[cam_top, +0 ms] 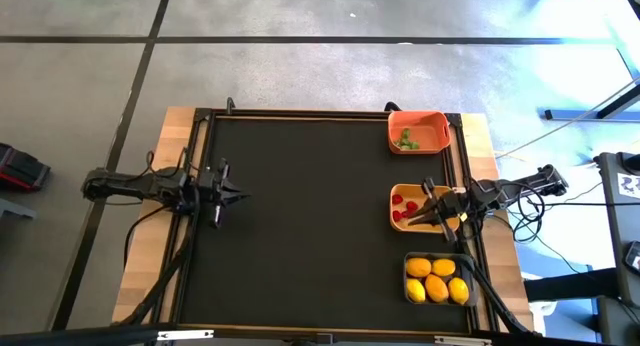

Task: Sort produce into baskets
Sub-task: Return to Home Position

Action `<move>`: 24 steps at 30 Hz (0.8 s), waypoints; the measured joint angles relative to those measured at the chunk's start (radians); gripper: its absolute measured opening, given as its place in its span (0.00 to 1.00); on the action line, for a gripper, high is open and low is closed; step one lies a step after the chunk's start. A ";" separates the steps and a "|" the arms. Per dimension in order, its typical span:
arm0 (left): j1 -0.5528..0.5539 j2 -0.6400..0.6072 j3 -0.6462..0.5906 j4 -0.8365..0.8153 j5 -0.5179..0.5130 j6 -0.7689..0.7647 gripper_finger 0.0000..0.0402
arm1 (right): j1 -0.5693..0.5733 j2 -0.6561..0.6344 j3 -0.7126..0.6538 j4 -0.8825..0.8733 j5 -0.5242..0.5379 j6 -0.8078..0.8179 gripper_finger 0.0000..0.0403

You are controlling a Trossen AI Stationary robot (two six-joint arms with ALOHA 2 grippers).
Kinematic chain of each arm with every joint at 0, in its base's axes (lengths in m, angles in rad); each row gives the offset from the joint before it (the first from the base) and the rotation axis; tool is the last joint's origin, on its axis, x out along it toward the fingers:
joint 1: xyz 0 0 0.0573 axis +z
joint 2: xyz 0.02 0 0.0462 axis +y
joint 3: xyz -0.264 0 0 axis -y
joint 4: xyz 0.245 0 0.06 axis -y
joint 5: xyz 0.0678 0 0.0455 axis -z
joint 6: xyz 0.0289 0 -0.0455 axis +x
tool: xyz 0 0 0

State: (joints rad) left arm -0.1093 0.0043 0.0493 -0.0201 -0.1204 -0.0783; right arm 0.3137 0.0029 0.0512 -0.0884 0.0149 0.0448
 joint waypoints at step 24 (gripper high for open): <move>0.000 0.007 -0.041 0.049 -0.005 0.005 0.01 | 0.000 0.006 -0.004 0.033 0.072 -0.025 0.00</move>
State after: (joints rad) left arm -0.1093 0.0109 0.0078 0.0292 -0.1249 -0.0731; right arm 0.3138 0.0090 0.0467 -0.0555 0.0872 0.0200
